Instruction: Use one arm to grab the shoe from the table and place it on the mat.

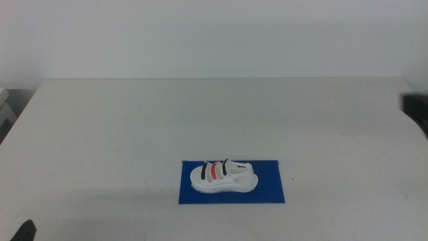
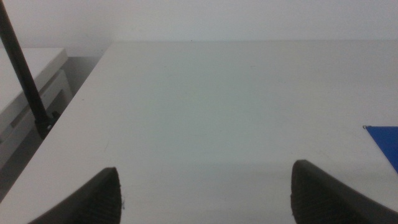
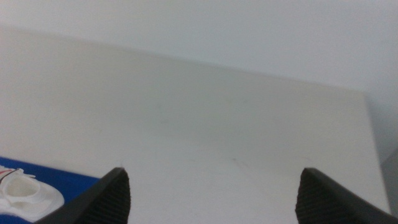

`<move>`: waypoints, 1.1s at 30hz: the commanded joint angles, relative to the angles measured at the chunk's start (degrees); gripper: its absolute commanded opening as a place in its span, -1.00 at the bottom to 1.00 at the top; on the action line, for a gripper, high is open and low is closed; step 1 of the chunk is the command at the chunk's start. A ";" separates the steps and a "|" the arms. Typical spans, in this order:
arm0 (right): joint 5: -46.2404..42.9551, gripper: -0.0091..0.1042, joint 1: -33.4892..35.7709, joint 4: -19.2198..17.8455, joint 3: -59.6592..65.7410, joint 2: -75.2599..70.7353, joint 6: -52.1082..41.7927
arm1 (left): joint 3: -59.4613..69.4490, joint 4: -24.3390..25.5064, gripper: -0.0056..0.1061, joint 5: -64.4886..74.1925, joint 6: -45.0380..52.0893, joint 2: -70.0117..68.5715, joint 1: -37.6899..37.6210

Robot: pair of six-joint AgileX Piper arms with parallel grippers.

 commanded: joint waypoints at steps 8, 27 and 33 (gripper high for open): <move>-12.22 0.78 -3.64 -3.79 21.67 -30.09 -2.97 | 0.47 -0.48 0.78 -4.67 -0.15 -0.79 -0.30; -15.08 0.78 -3.64 -4.85 45.44 -48.21 -2.88 | 0.47 -0.48 0.78 -4.67 -0.15 -0.79 -0.30; -15.54 0.78 -3.64 -5.06 45.91 -48.21 -2.88 | 0.47 -0.48 0.78 -4.67 -0.15 -0.79 -0.30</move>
